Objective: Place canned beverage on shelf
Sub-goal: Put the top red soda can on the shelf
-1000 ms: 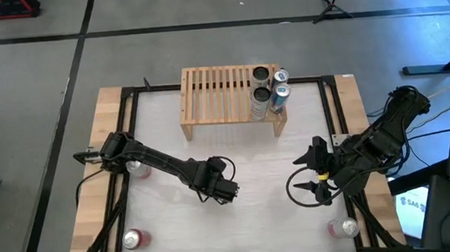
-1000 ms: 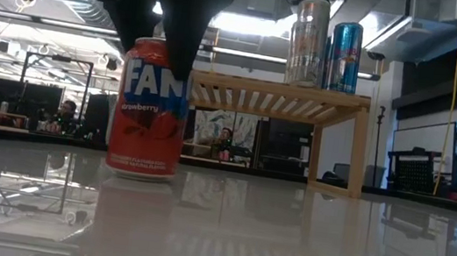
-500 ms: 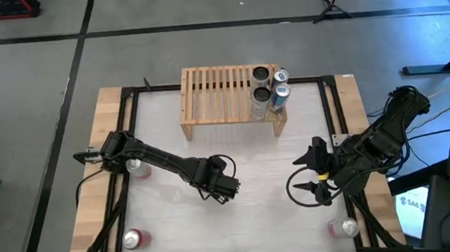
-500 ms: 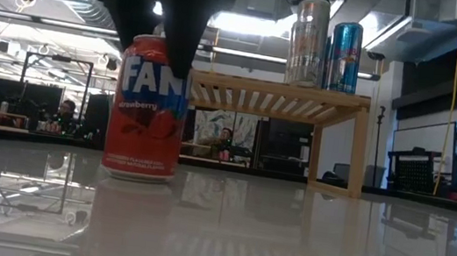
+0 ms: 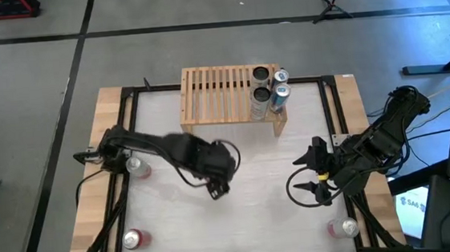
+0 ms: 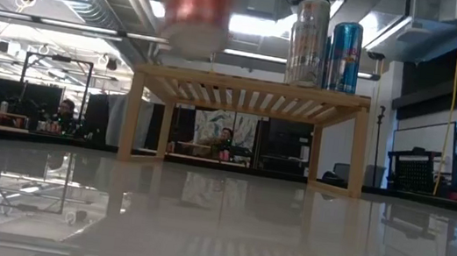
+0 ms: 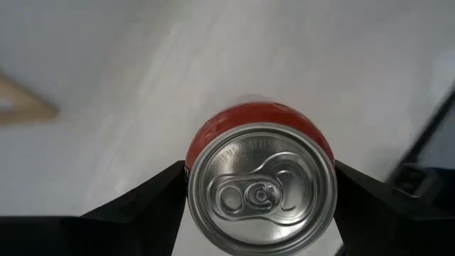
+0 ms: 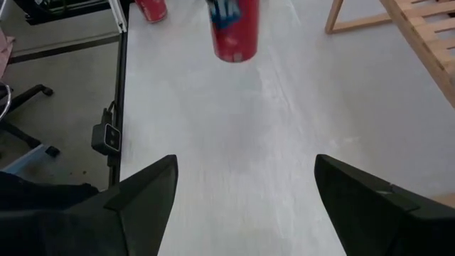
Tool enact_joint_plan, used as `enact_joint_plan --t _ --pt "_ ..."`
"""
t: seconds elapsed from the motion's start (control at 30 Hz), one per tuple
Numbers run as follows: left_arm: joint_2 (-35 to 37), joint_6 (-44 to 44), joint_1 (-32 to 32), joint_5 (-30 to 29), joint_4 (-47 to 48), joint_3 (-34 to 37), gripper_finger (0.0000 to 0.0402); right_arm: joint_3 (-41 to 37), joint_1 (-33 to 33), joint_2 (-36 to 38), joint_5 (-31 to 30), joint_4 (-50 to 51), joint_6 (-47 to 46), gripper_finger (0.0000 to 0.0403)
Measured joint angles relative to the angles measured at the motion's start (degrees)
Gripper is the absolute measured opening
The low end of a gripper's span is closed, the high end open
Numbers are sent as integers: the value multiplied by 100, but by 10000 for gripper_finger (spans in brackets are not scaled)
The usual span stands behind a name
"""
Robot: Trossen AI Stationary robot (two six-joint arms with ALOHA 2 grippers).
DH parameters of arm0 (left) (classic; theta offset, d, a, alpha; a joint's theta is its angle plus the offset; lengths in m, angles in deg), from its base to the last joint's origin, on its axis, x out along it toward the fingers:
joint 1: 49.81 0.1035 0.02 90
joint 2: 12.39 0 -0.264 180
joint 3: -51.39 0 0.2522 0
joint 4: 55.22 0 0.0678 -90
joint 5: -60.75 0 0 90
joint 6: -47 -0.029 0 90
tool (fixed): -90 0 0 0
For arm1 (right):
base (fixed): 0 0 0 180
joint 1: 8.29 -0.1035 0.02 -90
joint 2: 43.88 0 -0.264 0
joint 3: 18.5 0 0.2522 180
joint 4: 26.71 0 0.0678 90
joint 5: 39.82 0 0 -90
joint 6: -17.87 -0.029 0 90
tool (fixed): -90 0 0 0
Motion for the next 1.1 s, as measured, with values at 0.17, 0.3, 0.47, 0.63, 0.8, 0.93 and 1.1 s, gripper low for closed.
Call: enact_joint_plan --t 0.17,0.3,0.47,0.63,0.8,0.93,1.1 --pt "11 -811 427 -389 275 -1066 283 0 23 0 -245 -4 -141 319" --pt "123 -1561 913 -389 117 -1081 283 0 238 0 -273 -7 -281 319" --pt "146 -2515 1477 -731 95 -1116 283 -2 492 -14 -374 -9 -472 319" --pt "147 -2867 1560 -284 159 -1116 283 -37 568 -50 -386 -62 -538 319" --pt "129 -2854 1127 20 111 -808 283 -359 564 -54 -343 -373 -615 319" --pt "109 -2567 870 -109 -452 -77 283 -755 564 -55 -276 -803 -569 319" --pt "94 -2234 664 165 -1407 1006 283 -1209 564 -59 -266 -1325 -350 319"
